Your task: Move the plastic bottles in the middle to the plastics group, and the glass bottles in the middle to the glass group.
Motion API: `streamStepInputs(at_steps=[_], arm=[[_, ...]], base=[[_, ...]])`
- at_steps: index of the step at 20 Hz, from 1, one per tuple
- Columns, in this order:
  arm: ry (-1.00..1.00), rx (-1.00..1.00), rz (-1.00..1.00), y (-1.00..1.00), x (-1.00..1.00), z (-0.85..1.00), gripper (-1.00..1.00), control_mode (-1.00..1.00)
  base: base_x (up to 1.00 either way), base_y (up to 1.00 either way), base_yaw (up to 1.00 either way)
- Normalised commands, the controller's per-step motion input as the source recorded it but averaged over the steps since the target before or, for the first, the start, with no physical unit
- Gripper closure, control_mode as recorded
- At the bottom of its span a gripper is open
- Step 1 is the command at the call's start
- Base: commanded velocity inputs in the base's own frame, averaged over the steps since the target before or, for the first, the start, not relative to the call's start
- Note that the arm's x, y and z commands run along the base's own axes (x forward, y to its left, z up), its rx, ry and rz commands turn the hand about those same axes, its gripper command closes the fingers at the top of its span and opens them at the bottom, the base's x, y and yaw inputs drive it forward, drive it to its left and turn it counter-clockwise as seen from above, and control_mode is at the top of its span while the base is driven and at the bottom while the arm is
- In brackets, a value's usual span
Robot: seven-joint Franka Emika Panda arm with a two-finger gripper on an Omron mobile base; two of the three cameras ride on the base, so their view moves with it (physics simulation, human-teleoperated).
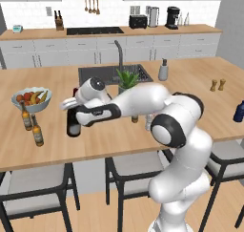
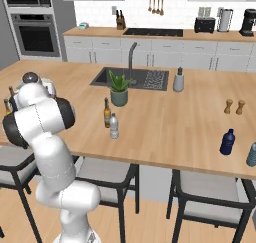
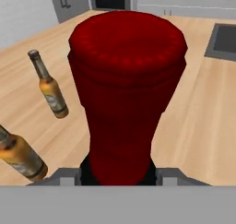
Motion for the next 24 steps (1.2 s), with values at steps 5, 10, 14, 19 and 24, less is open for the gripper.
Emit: streamStepInputs(at_steps=[5, 10, 14, 19, 24], arm=[[-0.06, 0.0, 0.0, 0.5, 0.31, 0.0, 1.0, -1.0], [-0.02, 0.0, 0.0, 0.37, 0.09, -0.01, 1.0, -1.0], [-0.02, 0.0, 0.0, 0.32, 0.13, 0.0, 1.0, -1.0], [0.0, 0.0, 0.0, 0.15, 0.26, 0.0, 1.0, -1.0], [-0.01, 0.0, 0.0, 0.1, 0.52, 0.0, 1.0, -1.0]], base=[[0.0, 0.0, 0.0], [0.0, 0.0, 0.0], [0.0, 0.0, 0.0], [0.0, 0.0, 0.0], [0.0, 0.0, 0.0]])
